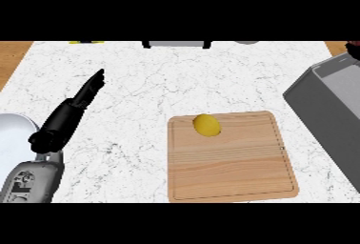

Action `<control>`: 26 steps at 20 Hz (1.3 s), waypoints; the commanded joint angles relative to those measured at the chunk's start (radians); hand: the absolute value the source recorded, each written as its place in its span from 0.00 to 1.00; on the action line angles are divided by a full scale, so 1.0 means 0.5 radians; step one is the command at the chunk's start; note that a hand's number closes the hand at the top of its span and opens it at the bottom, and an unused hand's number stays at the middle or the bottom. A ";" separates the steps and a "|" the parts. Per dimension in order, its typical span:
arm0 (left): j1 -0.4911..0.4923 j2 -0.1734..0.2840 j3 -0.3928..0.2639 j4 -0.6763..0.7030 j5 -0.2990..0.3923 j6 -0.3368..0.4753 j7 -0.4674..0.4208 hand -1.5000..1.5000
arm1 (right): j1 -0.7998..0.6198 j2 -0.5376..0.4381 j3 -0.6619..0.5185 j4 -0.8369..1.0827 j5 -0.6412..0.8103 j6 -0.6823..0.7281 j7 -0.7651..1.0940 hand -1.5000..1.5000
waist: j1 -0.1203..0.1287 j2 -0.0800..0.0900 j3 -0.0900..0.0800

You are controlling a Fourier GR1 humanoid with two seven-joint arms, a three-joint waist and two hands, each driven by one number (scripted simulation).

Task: Pick the pear from the cutting board and place it in the cardboard box

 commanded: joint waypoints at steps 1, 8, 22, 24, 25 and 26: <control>0.052 0.014 0.009 0.111 -0.024 -0.023 -0.180 0.50 | -0.032 -0.160 -0.028 0.335 0.005 0.152 -0.143 1.00 | 0.009 0.010 -0.001; -0.027 -0.012 0.024 0.033 -0.021 0.011 -0.031 0.50 | -0.017 -0.345 -0.099 0.806 -0.083 0.482 -0.443 1.00 | 0.019 0.011 0.002; -0.019 -0.058 -0.035 -0.020 -0.037 -0.025 0.004 0.50 | -0.075 -0.483 -0.196 1.167 -0.192 0.742 -1.141 0.00 | 0.025 0.013 0.006; 0.031 -0.013 0.023 -0.020 -0.009 -0.038 -0.028 0.50 | -0.104 -0.459 -0.380 1.123 -0.377 0.656 -1.218 0.00 | 0.010 0.004 0.006; -0.015 -0.033 0.024 -0.039 -0.014 -0.007 0.026 0.50 | -0.136 -0.450 -0.509 1.124 -0.500 0.615 -1.249 0.00 | -0.005 0.000 0.010; -0.006 -0.046 0.000 -0.034 -0.048 0.014 0.005 0.50 | -0.191 -0.410 -0.667 1.157 -0.660 0.626 -1.244 0.00 | -0.018 -0.004 0.014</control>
